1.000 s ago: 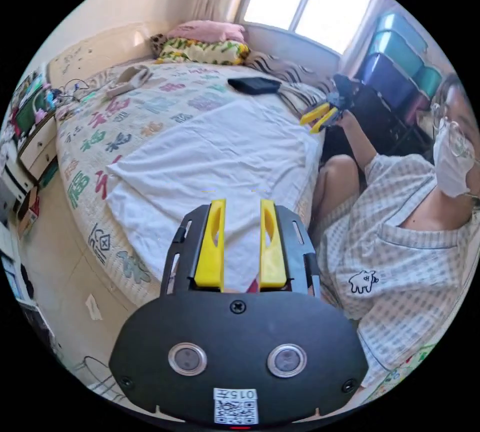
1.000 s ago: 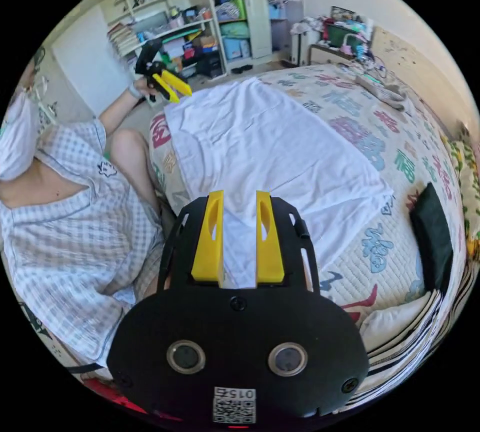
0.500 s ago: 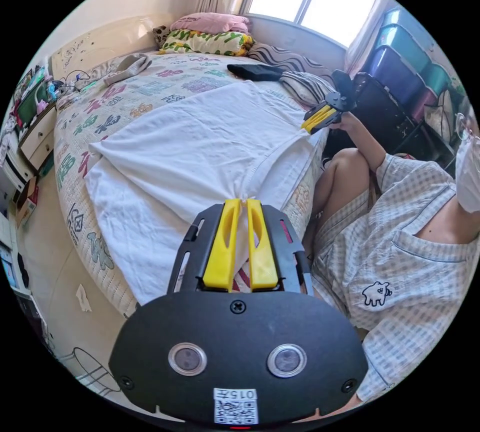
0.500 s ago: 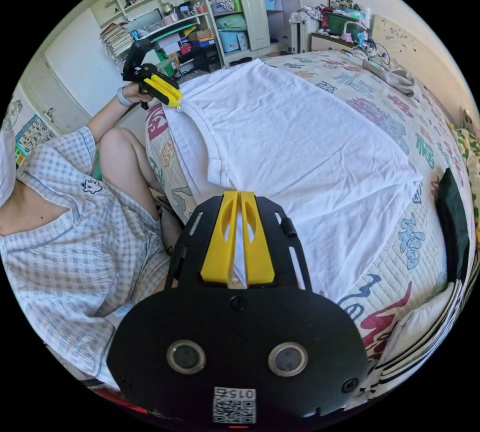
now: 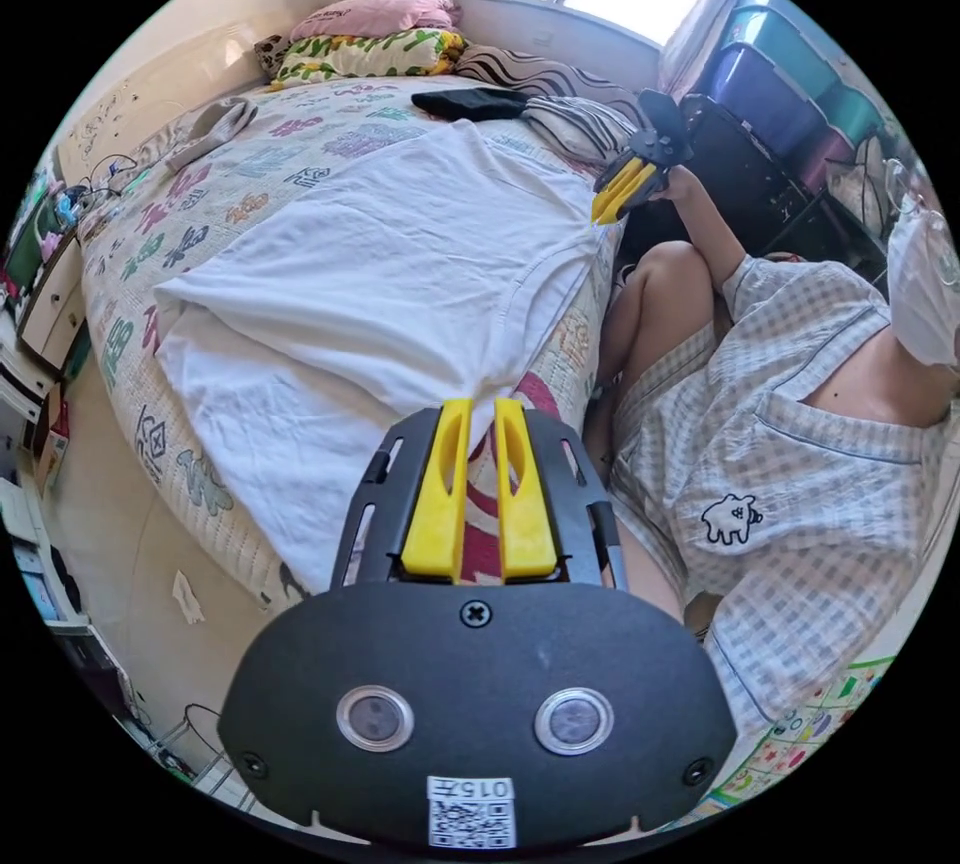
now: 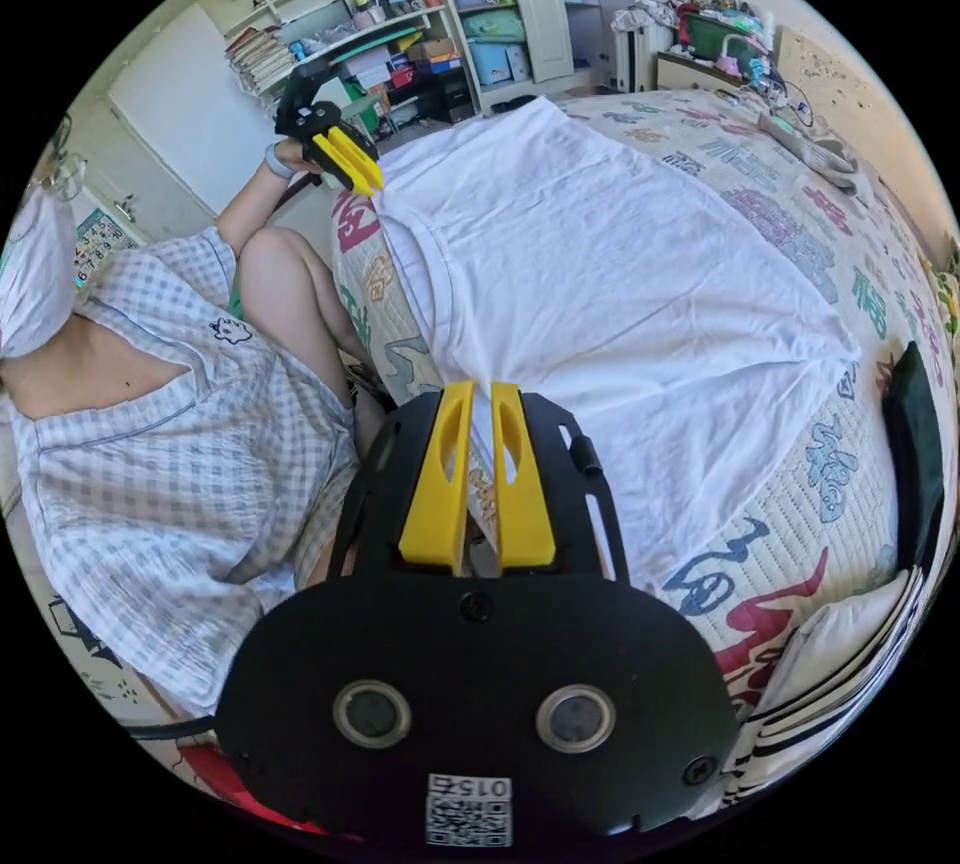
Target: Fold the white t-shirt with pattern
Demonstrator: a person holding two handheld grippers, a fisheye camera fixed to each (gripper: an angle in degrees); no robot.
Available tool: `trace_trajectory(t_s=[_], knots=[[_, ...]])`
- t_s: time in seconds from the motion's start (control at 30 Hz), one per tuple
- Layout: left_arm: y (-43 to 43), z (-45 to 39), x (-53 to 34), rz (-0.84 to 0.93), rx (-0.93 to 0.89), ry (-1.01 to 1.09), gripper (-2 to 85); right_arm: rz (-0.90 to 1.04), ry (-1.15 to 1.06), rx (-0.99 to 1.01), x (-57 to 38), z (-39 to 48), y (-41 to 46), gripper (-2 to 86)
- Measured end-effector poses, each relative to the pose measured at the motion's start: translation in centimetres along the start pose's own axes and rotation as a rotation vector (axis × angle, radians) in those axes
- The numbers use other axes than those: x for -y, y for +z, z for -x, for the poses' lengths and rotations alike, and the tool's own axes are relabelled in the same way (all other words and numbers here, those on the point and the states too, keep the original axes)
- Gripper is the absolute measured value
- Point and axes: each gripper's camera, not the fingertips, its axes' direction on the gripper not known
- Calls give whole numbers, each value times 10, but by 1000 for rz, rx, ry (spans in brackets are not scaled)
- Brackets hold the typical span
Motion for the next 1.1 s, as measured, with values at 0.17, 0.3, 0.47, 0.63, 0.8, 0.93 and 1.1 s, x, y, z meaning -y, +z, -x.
trace_trajectory(t_s=[0.17,0.3,0.47,0.63,0.8,0.93,1.1], knots=[[-54,25,-41,-131,192,-237,77,-221,88,-31,67,-5,-5,60],[-76,50,-79,-213,239,-419,86,-202,43,-77,152,5,19,64],[-81,83,-122,-310,61,-524,92,-110,-20,-81,312,19,84,76],[-63,115,-145,-300,-108,-566,101,72,-15,-210,443,27,171,82],[-50,121,-152,-256,-139,-529,107,273,8,-345,529,27,251,91],[-52,130,-164,-267,-181,-507,97,426,-18,-494,575,27,302,77],[-51,141,-176,-267,-160,-509,26,482,-7,-512,606,26,332,-3]])
